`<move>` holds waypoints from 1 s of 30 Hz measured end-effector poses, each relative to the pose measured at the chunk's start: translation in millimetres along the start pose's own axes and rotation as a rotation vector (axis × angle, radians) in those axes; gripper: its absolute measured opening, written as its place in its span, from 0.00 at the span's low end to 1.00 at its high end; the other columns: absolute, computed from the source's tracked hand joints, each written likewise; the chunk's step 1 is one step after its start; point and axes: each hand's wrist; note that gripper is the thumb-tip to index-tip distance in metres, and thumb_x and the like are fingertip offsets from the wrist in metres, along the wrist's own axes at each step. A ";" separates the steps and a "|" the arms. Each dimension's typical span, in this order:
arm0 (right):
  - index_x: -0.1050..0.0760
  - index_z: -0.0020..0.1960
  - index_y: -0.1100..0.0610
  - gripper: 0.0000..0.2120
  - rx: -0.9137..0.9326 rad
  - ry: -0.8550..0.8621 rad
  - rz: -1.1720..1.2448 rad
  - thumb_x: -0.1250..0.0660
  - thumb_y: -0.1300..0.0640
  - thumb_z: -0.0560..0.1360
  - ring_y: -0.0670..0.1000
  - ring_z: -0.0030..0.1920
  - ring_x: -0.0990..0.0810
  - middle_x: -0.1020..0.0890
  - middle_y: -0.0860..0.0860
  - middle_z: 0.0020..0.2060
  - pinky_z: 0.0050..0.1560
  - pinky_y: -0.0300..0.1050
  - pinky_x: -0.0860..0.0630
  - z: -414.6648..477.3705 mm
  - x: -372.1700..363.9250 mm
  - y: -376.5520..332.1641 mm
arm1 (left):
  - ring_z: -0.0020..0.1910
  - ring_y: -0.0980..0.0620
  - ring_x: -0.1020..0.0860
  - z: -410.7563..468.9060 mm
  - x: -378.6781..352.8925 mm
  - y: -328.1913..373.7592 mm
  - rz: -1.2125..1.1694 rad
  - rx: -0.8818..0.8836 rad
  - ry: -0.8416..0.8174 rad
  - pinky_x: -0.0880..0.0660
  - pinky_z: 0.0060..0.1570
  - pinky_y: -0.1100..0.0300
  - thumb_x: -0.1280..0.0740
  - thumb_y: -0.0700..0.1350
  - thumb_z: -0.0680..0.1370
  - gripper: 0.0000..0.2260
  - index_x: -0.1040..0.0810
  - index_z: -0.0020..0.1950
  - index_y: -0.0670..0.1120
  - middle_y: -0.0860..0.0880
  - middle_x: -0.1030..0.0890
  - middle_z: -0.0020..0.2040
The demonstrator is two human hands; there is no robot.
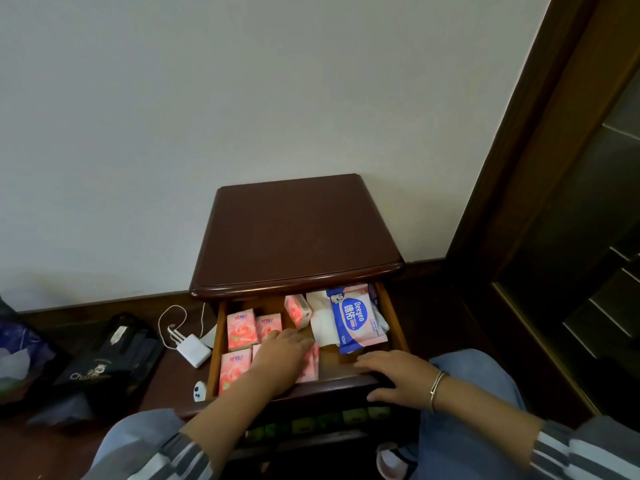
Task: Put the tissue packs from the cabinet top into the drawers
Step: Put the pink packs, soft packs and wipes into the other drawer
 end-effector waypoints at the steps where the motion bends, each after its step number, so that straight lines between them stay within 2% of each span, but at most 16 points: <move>1: 0.35 0.70 0.48 0.27 0.002 0.007 0.004 0.37 0.40 0.73 0.45 0.65 0.30 0.28 0.45 0.66 0.63 0.40 0.32 -0.2 0.4 -1.1 | 0.73 0.50 0.37 -2.5 -0.7 -2.3 -0.029 -0.004 0.033 0.41 0.71 0.51 0.40 0.48 0.80 0.20 0.33 0.73 0.53 0.51 0.31 0.73; 3: 0.33 0.67 0.47 0.28 0.007 0.004 0.002 0.39 0.36 0.72 0.45 0.62 0.28 0.26 0.45 0.63 0.61 0.41 0.29 -0.7 2.0 -3.9 | 0.73 0.51 0.37 -3.9 0.0 -6.3 -0.086 0.010 0.121 0.39 0.70 0.53 0.43 0.51 0.81 0.19 0.34 0.73 0.54 0.52 0.32 0.73; 6: 0.31 0.65 0.45 0.31 -0.018 0.022 0.053 0.43 0.29 0.70 0.42 0.59 0.27 0.24 0.43 0.60 0.59 0.41 0.28 -0.1 3.9 -5.7 | 0.68 0.52 0.31 3.1 0.8 -11.8 -0.164 0.164 0.250 0.34 0.66 0.57 0.44 0.51 0.82 0.18 0.31 0.71 0.52 0.51 0.28 0.69; 8: 0.28 0.64 0.45 0.28 -0.077 0.100 0.113 0.45 0.30 0.71 0.41 0.58 0.27 0.22 0.43 0.59 0.58 0.40 0.27 2.4 5.7 -4.8 | 0.63 0.51 0.28 9.9 -0.1 -11.1 -0.270 0.286 0.289 0.30 0.61 0.58 0.43 0.50 0.82 0.16 0.29 0.69 0.50 0.50 0.26 0.65; 11: 0.25 0.59 0.47 0.23 -0.108 0.244 0.020 0.47 0.34 0.75 0.43 0.58 0.26 0.21 0.43 0.56 0.58 0.40 0.30 10.0 9.1 -3.3 | 0.59 0.48 0.26 25.2 -2.9 -0.6 -0.437 0.395 0.270 0.25 0.57 0.55 0.42 0.50 0.81 0.17 0.29 0.68 0.47 0.47 0.26 0.63; 13: 0.26 0.60 0.47 0.22 -0.134 0.341 -0.056 0.46 0.36 0.76 0.42 0.62 0.29 0.22 0.43 0.58 0.59 0.38 0.34 16.1 10.0 -2.5 | 0.60 0.45 0.26 38.5 -4.1 7.8 -0.543 0.479 0.263 0.27 0.56 0.53 0.40 0.50 0.81 0.18 0.30 0.69 0.44 0.44 0.27 0.63; 16: 0.31 0.67 0.49 0.23 -0.219 0.436 -0.134 0.44 0.40 0.77 0.45 0.71 0.38 0.29 0.46 0.68 0.68 0.42 0.40 24.0 5.9 1.6 | 0.61 0.41 0.27 58.4 -1.9 14.5 -0.823 0.704 0.262 0.28 0.56 0.52 0.37 0.49 0.80 0.21 0.33 0.67 0.38 0.39 0.29 0.64; 18: 0.34 0.70 0.50 0.24 -0.305 0.443 -0.091 0.44 0.40 0.77 0.46 0.74 0.43 0.34 0.46 0.71 0.71 0.45 0.43 26.0 1.4 5.2 | 0.63 0.38 0.28 71.3 -2.2 15.1 -0.964 0.826 0.247 0.28 0.58 0.50 0.36 0.51 0.79 0.24 0.35 0.66 0.36 0.37 0.29 0.65; 20: 0.34 0.69 0.50 0.24 -0.331 0.478 -0.017 0.43 0.40 0.77 0.46 0.74 0.43 0.33 0.46 0.71 0.71 0.45 0.42 27.5 -2.1 8.5 | 0.62 0.37 0.26 81.4 -2.8 13.8 -1.019 0.909 0.224 0.26 0.59 0.49 0.38 0.56 0.78 0.27 0.36 0.66 0.36 0.36 0.27 0.64; 22: 0.31 0.67 0.51 0.23 -0.311 0.515 -0.005 0.42 0.41 0.76 0.46 0.72 0.39 0.30 0.47 0.69 0.68 0.43 0.41 29.3 -4.9 10.3 | 0.60 0.37 0.25 87.2 -3.2 12.3 -1.017 0.942 0.191 0.25 0.59 0.48 0.38 0.58 0.78 0.29 0.37 0.67 0.36 0.37 0.25 0.63; 25: 0.30 0.65 0.50 0.22 -0.323 0.534 -0.002 0.41 0.41 0.75 0.45 0.71 0.38 0.29 0.46 0.67 0.66 0.41 0.40 31.0 -7.2 12.4 | 0.60 0.37 0.24 89.3 -1.0 11.4 -0.985 0.921 0.182 0.25 0.58 0.49 0.35 0.55 0.77 0.27 0.35 0.64 0.35 0.37 0.24 0.61; 28: 0.29 0.64 0.50 0.22 -0.332 0.523 0.015 0.40 0.41 0.75 0.45 0.71 0.37 0.29 0.46 0.67 0.66 0.41 0.39 30.5 -8.3 14.4 | 0.55 0.40 0.22 75.3 9.2 10.4 -0.965 0.851 0.200 0.24 0.53 0.52 0.33 0.55 0.76 0.25 0.31 0.61 0.37 0.39 0.21 0.57; 30: 0.28 0.63 0.50 0.21 -0.314 0.533 0.015 0.39 0.41 0.75 0.46 0.70 0.36 0.28 0.47 0.66 0.65 0.40 0.39 29.4 -8.1 13.6 | 0.52 0.42 0.21 56.9 15.1 7.3 -0.848 0.797 0.191 0.24 0.49 0.53 0.33 0.54 0.75 0.22 0.28 0.60 0.39 0.41 0.20 0.55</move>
Point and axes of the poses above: each hand's wrist, its own z-axis towards the middle knuckle, its own x-axis out of the back of the hand, y = z × x
